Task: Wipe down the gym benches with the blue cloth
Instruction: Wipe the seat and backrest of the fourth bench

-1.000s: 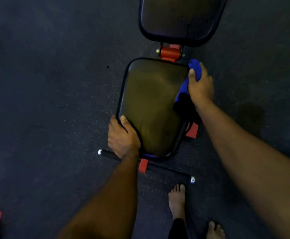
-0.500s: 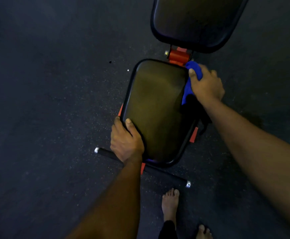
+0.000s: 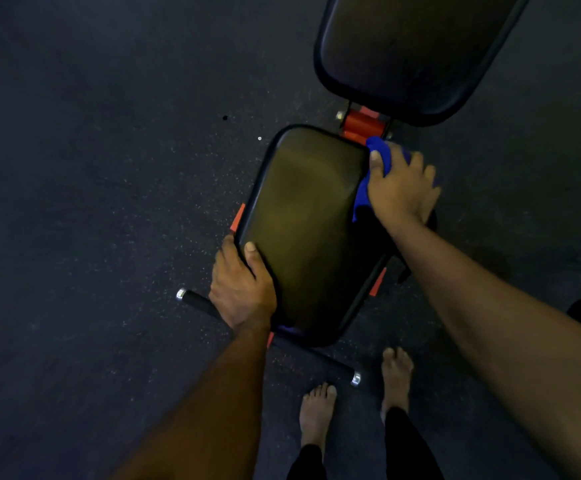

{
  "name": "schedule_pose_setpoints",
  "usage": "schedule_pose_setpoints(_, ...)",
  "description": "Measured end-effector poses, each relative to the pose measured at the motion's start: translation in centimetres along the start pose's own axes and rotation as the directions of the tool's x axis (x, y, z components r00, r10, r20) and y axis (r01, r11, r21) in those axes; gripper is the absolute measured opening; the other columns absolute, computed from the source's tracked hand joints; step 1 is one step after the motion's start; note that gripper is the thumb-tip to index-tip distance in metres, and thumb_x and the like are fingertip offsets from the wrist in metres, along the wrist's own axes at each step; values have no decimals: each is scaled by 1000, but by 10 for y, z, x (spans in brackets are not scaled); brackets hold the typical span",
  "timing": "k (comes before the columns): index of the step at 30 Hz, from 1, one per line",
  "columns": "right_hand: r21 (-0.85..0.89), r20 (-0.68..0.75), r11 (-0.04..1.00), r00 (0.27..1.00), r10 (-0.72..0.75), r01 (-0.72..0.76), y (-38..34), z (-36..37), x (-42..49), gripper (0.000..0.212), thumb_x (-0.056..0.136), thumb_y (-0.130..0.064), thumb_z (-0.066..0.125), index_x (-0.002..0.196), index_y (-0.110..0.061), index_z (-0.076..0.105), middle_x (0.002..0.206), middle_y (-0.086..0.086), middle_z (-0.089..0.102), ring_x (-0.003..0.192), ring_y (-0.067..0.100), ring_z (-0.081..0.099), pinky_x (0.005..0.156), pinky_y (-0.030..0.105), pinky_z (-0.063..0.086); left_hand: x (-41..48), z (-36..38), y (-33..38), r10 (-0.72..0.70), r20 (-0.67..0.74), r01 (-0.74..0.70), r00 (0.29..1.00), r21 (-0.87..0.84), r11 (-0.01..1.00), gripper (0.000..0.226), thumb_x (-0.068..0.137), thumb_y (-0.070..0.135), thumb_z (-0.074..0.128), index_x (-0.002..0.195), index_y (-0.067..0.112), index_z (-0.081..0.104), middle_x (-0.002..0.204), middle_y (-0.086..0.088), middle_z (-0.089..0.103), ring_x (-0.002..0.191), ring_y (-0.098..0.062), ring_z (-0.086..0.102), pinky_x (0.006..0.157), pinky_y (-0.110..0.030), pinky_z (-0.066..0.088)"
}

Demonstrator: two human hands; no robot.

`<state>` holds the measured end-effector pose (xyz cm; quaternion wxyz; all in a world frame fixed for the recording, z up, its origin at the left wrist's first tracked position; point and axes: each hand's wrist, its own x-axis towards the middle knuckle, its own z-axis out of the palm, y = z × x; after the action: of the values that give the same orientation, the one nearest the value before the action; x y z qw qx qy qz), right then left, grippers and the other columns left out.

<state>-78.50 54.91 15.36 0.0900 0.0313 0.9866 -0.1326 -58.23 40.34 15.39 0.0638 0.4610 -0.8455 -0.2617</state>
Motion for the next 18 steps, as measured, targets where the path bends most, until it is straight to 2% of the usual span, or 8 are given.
schedule_pose_setpoints(2,48,-43,981,981,-187,189,18,0,-5,51,102,-54,34,148,-32,41,146,10,44,127,35,42,98,50,40,1,-2,2,-9,-1,9,1000,4,1000,64,97,51,20,137,9,49,122,-14,62,104,-33,61,81,-44,47)
schedule_pose_setpoints(4,136,-4,961,970,-243,242,37,-5,3,51,102,-53,36,146,-29,45,140,13,49,123,37,47,94,46,43,0,-2,4,-8,3,8,1000,3,1000,64,97,51,21,136,9,49,121,-14,62,104,-32,61,80,-43,47)
schedule_pose_setpoints(6,145,67,985,993,-101,90,27,-7,21,51,102,-53,33,140,-24,49,131,18,54,117,41,52,92,46,44,-1,-2,5,-9,-5,9,1000,-1,1000,63,97,51,21,135,9,50,119,-14,63,103,-32,61,81,-43,47)
schedule_pose_setpoints(8,19,82,1000,997,0,-1,6,-5,23,50,102,-53,31,139,-24,48,133,17,53,120,40,50,94,48,41,-1,-1,4,-10,-2,10,1000,-5,1000,64,97,51,21,135,10,50,121,-13,63,106,-31,61,84,-43,47)
schedule_pose_setpoints(10,-45,1,980,981,-194,194,1,-4,9,50,102,-51,32,144,-28,45,140,12,49,123,35,46,95,50,40,-1,0,3,-20,-4,20,1000,-15,1000,64,97,52,20,137,11,49,122,-13,62,108,-31,60,86,-44,47)
schedule_pose_setpoints(13,11,-1,892,892,-453,453,30,-9,2,50,103,-50,35,148,-29,42,144,10,47,127,32,44,94,50,43,-1,-1,5,-28,-7,28,1000,-10,1000,63,97,52,21,137,12,48,124,-13,62,110,-32,60,86,-46,47)
schedule_pose_setpoints(17,-62,21,948,950,-312,312,1,-5,22,49,104,-47,33,145,-25,44,137,14,51,120,35,47,91,49,42,-2,-1,5,-54,-15,54,998,-8,999,57,99,46,28,139,11,49,128,-14,61,114,-34,59,90,-46,46)
schedule_pose_setpoints(18,-86,24,940,944,-328,329,-15,-2,26,48,104,-47,32,145,-25,43,136,14,52,120,35,48,93,50,41,-2,0,5,-55,-20,55,998,-12,998,57,99,46,28,139,10,49,128,-14,61,114,-34,59,91,-46,45)
